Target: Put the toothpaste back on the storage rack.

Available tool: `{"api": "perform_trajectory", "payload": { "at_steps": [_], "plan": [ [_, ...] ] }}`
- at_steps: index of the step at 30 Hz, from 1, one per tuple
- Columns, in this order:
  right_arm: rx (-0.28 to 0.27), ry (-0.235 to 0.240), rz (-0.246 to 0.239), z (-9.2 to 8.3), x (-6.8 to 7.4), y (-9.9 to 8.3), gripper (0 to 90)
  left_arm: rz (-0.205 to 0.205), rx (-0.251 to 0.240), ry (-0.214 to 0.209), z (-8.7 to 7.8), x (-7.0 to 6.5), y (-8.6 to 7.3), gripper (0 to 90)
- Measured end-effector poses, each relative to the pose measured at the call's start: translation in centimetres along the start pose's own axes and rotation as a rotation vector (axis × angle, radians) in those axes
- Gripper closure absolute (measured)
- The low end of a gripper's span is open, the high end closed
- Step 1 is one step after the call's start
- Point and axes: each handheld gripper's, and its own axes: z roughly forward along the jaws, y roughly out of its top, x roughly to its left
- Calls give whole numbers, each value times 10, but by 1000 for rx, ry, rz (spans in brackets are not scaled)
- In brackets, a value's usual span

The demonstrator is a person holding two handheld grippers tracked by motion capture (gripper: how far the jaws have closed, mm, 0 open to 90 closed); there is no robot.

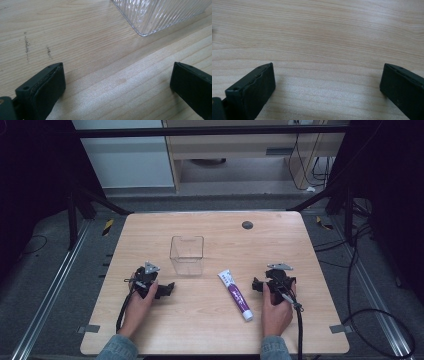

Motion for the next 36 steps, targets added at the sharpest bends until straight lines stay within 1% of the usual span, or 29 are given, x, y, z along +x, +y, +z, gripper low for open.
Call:
{"api": "perform_trajectory", "payload": {
  "at_steps": [11,14,16,17,19,20,21,22,23,24,25,26,27,29,30,31,33,34,35,36],
  "plan": [
    [0,-2,2,0,0,0,2,-3,-1,0,0,0,0,0],
    [1,-8,19,-1,2,0,2,-2,-1,0,0,0,0,0],
    [0,24,-20,-1,-2,-1,3,-2,-1,0,0,0,0,0],
    [1,34,-27,-1,-3,-1,3,-2,-1,-1,0,0,0,0],
    [1,35,-32,-1,-4,-1,2,-3,-1,-1,0,0,0,0],
    [12,42,-33,-2,-4,0,4,-3,-1,0,0,0,0,0],
    [18,42,-42,-2,-5,1,14,-2,-1,-1,0,0,0,0],
    [29,48,-54,-3,-5,2,53,-3,-1,0,0,0,0,0],
    [31,49,-62,-5,-6,3,84,-2,-1,0,0,0,0,0],
    [29,57,-67,-7,-6,4,75,-2,-1,-1,0,0,0,0],
    [30,69,-87,-12,-5,4,71,-3,-1,-1,0,0,0,0],
    [30,69,-87,-12,-5,4,71,-3,-1,-1,0,0,0,0],
    [27,85,-105,-21,-4,6,80,-2,-1,0,0,0,0,0],
    [24,104,-132,-32,-2,8,80,-2,-1,0,0,0,0,0],
    [24,112,-135,-36,-1,9,79,-2,-1,0,0,0,0,0],
    [24,121,-153,-42,1,11,78,-2,-1,0,0,0,0,0],
    [34,142,-159,-51,4,13,69,-2,-1,0,0,0,0,0],
    [34,142,-159,-51,4,13,69,-2,-1,0,0,0,0,0],
    [38,151,-162,-55,5,15,72,-2,-1,0,0,0,0,0],
    [33,174,-178,-62,9,18,74,-3,-1,0,0,0,0,0]
  ]
}}
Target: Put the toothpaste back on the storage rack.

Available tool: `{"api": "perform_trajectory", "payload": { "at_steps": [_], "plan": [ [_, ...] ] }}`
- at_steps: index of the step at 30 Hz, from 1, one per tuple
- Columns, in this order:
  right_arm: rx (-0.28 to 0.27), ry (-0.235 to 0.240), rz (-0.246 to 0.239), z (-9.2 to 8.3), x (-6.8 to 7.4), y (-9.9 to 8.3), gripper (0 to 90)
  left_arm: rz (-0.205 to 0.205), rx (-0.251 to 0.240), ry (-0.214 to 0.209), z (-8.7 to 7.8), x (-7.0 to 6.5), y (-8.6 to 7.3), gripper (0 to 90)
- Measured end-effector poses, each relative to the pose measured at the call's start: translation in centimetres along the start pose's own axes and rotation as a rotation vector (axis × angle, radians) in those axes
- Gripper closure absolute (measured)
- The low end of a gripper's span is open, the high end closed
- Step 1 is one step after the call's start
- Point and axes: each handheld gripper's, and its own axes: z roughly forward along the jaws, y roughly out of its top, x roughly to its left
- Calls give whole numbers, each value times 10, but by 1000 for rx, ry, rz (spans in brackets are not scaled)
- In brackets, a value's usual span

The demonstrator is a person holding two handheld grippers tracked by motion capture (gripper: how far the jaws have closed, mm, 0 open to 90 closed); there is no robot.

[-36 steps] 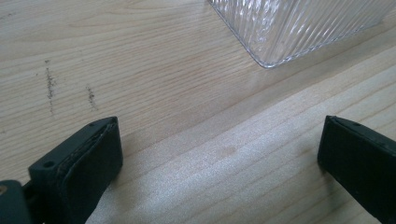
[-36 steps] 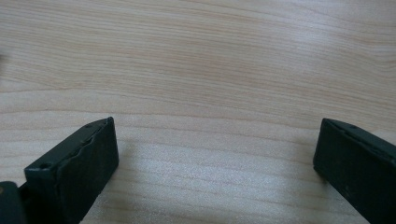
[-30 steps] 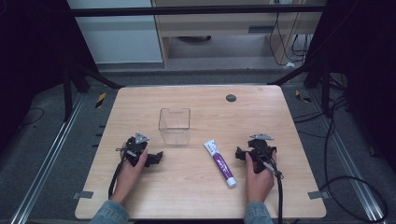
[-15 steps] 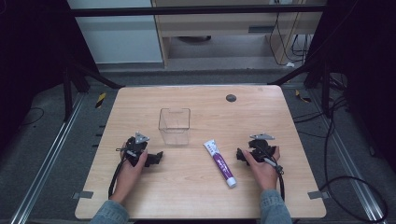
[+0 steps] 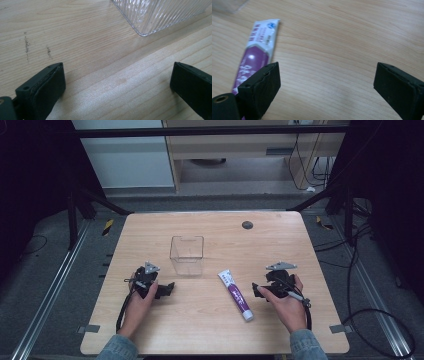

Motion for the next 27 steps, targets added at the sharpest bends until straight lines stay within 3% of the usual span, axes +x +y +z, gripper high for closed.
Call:
{"api": "perform_trajectory", "payload": {
  "at_steps": [7,15,24,27],
  "plan": [
    [-23,49,-53,-20,17,15,143,0,0,0,0,0,0,0],
    [-22,75,-102,-34,35,35,158,-1,0,0,0,0,0,0],
    [-2,90,-122,-28,38,50,142,-1,0,0,0,0,0,0],
    [21,97,-128,-22,38,53,83,-1,0,0,0,0,0,0]
  ]
}}
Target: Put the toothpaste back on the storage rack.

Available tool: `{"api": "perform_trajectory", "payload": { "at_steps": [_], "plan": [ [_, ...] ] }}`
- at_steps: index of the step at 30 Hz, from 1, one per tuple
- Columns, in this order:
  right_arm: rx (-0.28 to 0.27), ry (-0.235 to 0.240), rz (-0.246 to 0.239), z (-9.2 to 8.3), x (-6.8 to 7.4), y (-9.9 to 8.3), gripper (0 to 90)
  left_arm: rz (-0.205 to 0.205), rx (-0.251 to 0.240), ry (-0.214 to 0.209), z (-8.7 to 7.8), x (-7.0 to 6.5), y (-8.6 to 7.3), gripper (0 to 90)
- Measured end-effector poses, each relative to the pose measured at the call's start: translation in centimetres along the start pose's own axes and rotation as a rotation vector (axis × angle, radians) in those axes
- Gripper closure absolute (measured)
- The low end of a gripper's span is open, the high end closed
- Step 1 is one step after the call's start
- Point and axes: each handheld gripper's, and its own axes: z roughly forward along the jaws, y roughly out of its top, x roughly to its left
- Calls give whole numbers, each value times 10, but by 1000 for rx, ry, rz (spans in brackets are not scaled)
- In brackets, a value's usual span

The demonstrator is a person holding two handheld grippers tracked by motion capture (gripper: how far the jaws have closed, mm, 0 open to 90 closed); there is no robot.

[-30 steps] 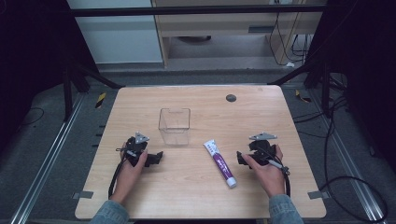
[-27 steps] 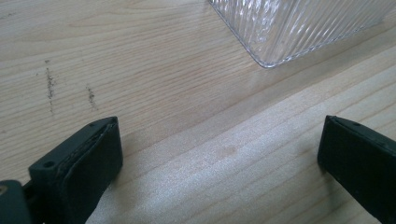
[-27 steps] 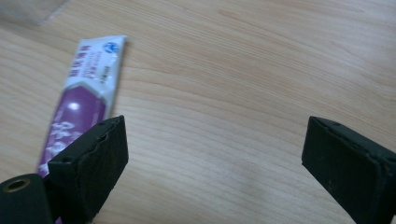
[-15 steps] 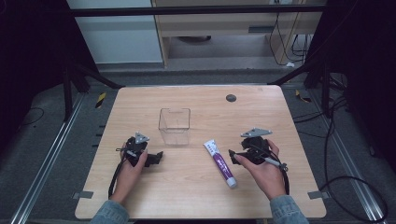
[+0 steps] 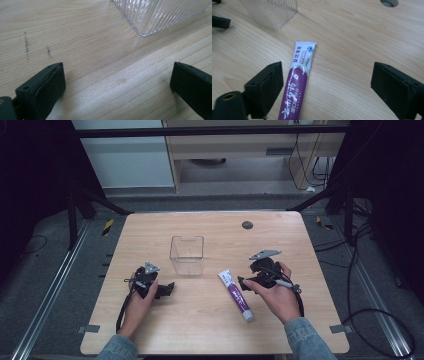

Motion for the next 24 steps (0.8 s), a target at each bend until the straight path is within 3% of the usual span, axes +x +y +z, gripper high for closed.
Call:
{"api": "perform_trajectory", "payload": {
  "at_steps": [7,17,24],
  "plan": [
    [17,18,-35,11,1,6,70,0,0,0,0,0,0,0],
    [53,7,-37,19,3,13,260,0,0,0,0,0,0,0],
    [93,31,-38,28,11,16,355,0,0,0,0,0,0,0]
  ]
}}
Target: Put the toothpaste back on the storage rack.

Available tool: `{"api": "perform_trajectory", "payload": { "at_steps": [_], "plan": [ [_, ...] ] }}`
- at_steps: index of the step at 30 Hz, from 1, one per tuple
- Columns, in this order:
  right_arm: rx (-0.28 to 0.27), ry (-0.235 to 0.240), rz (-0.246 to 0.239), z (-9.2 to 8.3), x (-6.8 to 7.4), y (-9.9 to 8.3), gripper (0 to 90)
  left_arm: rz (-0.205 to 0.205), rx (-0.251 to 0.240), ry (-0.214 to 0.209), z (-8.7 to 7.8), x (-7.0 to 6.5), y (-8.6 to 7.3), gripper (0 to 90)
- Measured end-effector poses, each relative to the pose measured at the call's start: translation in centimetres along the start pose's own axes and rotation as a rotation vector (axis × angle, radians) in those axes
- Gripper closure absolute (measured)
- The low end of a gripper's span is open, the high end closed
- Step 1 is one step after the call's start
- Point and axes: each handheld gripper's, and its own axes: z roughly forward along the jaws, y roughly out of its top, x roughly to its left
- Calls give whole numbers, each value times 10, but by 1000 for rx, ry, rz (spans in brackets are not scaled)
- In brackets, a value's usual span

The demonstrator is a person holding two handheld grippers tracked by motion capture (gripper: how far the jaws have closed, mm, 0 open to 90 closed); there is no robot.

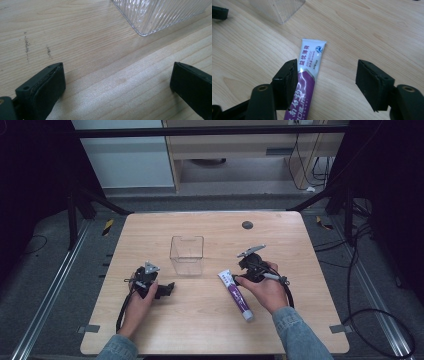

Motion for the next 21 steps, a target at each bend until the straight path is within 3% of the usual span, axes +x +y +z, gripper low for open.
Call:
{"api": "perform_trajectory", "payload": {
  "at_steps": [9,21],
  "plan": [
    [40,36,16,19,10,2,367,0,0,-1,0,0,0,0],
    [87,33,31,50,21,-6,325,0,0,-1,0,0,0,0]
  ]
}}
